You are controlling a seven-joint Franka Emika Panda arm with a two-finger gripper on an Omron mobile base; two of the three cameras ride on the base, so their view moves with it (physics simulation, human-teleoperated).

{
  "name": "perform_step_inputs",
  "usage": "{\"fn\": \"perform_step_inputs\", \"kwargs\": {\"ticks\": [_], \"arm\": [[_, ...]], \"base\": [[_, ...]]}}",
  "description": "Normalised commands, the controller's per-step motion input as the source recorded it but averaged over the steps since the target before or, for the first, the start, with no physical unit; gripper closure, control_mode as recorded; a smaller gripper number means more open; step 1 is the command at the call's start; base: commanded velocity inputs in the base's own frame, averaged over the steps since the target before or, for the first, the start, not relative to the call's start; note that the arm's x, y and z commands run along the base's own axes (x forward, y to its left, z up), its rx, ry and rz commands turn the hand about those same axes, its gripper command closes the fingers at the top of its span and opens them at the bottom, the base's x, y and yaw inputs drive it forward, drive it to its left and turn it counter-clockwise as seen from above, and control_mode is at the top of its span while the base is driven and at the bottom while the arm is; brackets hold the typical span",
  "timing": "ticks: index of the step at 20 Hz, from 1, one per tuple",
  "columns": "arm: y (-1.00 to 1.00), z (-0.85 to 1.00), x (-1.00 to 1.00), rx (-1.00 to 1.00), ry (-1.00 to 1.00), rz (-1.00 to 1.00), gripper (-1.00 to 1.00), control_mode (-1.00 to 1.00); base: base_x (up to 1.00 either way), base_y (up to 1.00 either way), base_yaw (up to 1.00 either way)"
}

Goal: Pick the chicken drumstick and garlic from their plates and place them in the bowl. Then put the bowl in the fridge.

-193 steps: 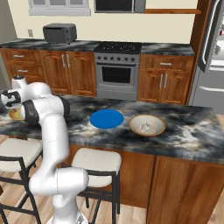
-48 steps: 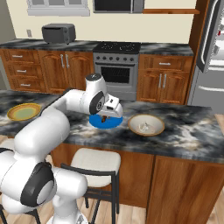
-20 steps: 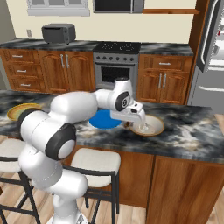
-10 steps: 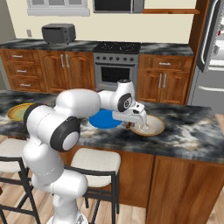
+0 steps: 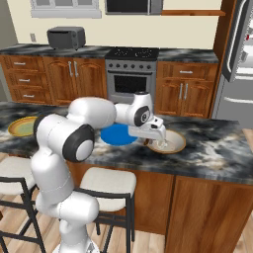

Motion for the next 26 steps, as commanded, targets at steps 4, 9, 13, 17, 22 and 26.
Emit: {"fn": "perform_step_inputs", "kwargs": {"ticks": [4, 9, 13, 17, 22, 26], "arm": [[-0.01, -0.18, 0.31, 0.02, 0.09, 0.04, 1.0, -1.0], [-0.04, -0.13, 0.31, 0.04, 0.05, 0.05, 1.0, -1.0], [-0.12, -0.14, 0.27, 0.04, 0.07, 0.05, 1.0, -1.0], [-0.21, -0.13, 0.26, 0.04, 0.08, 0.07, 1.0, -1.0], [-0.23, -0.1, 0.23, 0.07, 0.09, 0.07, 1.0, -1.0], [-0.11, -0.09, 0.24, 0.08, 0.09, 0.07, 1.0, -1.0]], "base": [[0.0, 0.0, 0.0], [0.0, 0.0, 0.0], [0.0, 0.0, 0.0], [0.0, 0.0, 0.0], [0.0, 0.0, 0.0], [0.0, 0.0, 0.0]]}}
